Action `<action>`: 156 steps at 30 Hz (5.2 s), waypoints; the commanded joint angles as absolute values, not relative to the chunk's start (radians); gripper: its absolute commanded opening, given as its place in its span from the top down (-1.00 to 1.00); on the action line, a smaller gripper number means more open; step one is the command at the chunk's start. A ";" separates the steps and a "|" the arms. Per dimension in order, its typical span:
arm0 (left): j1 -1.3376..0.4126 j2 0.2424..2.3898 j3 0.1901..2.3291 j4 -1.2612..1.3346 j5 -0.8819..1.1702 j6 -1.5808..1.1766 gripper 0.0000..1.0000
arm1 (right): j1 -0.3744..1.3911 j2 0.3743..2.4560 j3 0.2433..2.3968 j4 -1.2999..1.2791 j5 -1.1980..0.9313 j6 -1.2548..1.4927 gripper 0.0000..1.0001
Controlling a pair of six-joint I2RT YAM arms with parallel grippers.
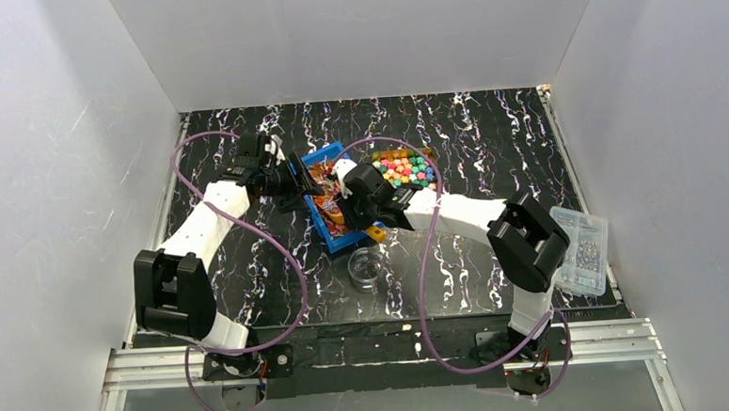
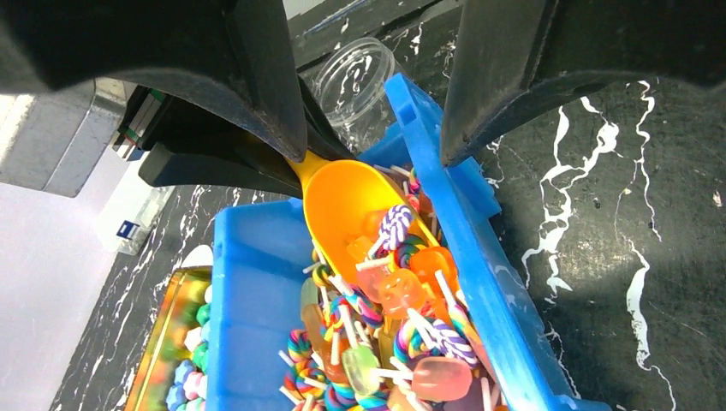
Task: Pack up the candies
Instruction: Scoop the fake candies from the storage box, then place the fake candies in the packing bottle.
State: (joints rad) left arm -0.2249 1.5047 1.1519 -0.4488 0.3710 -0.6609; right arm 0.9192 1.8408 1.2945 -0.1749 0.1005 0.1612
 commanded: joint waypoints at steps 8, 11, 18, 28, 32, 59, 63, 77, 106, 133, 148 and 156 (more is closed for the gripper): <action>-0.229 1.363 1.190 -0.636 0.366 -0.534 -0.31 | 0.911 1.722 1.250 -0.076 0.102 0.121 0.97; -0.229 1.326 1.173 -0.657 0.360 -0.516 -0.32 | 0.912 1.700 1.235 -0.076 0.100 0.121 0.97; -0.229 1.237 1.114 -0.699 0.351 -0.479 -0.37 | 0.913 1.634 1.179 -0.069 0.098 0.093 0.97; -0.227 1.135 1.001 -0.699 0.411 -0.445 -0.37 | 0.913 1.520 1.078 -0.044 0.092 0.052 0.97; -0.229 1.087 0.962 -0.699 0.415 -0.438 -0.37 | 0.917 1.474 1.050 -0.049 0.090 0.034 0.97; -0.228 0.891 0.884 -0.762 0.423 -0.324 -0.36 | 1.186 1.066 0.947 -0.375 0.323 0.070 0.97; -0.228 0.842 0.849 -0.728 0.385 -0.330 -0.36 | 1.292 1.002 0.938 -0.483 0.410 0.149 0.97; -0.229 0.821 0.833 -0.714 0.375 -0.336 -0.36 | 1.401 0.967 0.910 -0.623 0.464 0.286 0.97; -0.229 0.827 0.829 -0.708 0.397 -0.336 -0.36 | 1.405 1.261 1.087 -0.848 0.432 0.346 0.97; -0.245 0.794 0.821 -0.704 0.390 -0.344 -0.35 | 1.343 1.581 1.424 -1.232 0.390 0.353 0.97; -0.250 0.787 0.818 -0.703 0.392 -0.344 -0.35 | 1.324 1.602 1.541 -1.335 0.376 0.337 0.97; -0.250 0.788 0.818 -0.701 0.394 -0.345 -0.35 | 1.301 1.632 1.642 -1.346 0.417 0.314 0.97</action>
State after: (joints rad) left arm -0.2455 0.8021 0.8261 -0.7036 0.3817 -0.3489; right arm 1.3155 1.6176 1.5730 -1.3254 0.3874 0.3340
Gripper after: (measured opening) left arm 0.675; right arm 0.356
